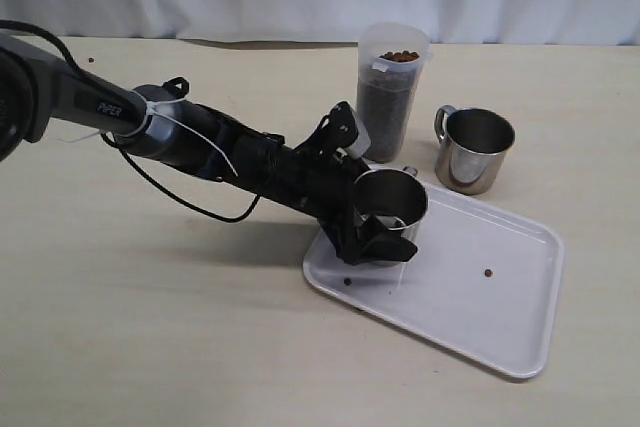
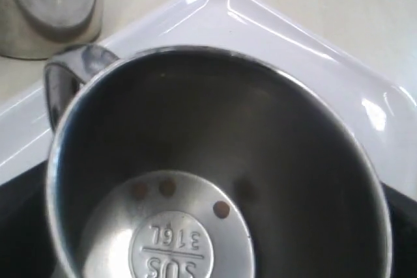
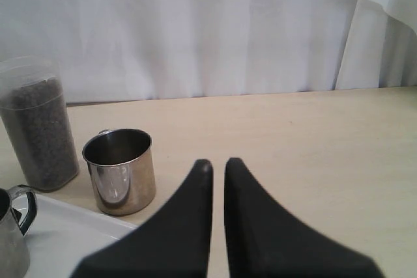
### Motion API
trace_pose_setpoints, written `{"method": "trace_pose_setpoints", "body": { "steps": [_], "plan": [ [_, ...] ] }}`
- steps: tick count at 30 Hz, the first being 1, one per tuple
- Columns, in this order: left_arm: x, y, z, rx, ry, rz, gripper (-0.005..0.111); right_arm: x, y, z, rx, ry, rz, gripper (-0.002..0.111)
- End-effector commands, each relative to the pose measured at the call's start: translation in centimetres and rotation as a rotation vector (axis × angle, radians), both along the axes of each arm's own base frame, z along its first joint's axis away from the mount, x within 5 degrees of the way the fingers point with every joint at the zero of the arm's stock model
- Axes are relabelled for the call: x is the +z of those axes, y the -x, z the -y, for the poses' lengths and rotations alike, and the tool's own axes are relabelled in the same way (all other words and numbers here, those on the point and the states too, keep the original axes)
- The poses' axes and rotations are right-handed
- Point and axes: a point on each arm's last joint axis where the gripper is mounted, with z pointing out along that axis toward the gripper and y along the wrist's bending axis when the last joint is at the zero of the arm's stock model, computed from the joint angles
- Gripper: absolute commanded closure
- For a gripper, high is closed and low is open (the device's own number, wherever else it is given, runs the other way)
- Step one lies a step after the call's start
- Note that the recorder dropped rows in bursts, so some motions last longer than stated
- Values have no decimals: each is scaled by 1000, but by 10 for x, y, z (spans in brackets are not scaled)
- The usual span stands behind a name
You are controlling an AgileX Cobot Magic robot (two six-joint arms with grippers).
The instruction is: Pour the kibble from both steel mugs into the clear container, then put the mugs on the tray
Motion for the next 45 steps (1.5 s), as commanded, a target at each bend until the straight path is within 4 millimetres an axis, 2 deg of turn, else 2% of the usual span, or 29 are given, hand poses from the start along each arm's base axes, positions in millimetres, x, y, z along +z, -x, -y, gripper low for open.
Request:
{"method": "trace_pose_setpoints", "body": {
  "steps": [1,4,8,9,16,19,21,25,26,30,33,37,40,45],
  "plan": [
    [8,2,1,-40,36,17,12,-1,0,0,4,11,0,103],
    [28,4,1,-55,66,20,12,-1,0,0,4,11,0,103],
    [74,10,-1,-95,71,36,12,-1,0,0,4,11,0,103],
    [90,11,-3,-83,68,42,12,-1,0,0,4,11,0,103],
    [152,18,-19,14,43,-8,14,-1,0,0,4,11,0,103],
    [176,24,-30,46,-6,-20,31,-1,0,0,4,11,0,103],
    [188,27,-39,79,-38,-26,54,-1,0,0,4,11,0,103],
    [201,33,-59,129,-12,-23,100,-1,0,0,4,11,0,103],
    [203,35,-65,135,-7,-14,107,-1,0,0,4,11,0,103],
    [207,49,-100,248,73,-18,107,-1,0,0,4,11,0,103],
    [209,68,-134,362,141,48,107,-1,0,0,4,11,0,103],
    [201,99,-179,568,165,161,107,-1,0,0,4,11,0,103],
    [193,131,-200,631,166,254,107,-1,0,0,4,11,0,103],
    [193,180,-215,685,184,369,107,-1,0,0,4,11,0,103]
  ]
}}
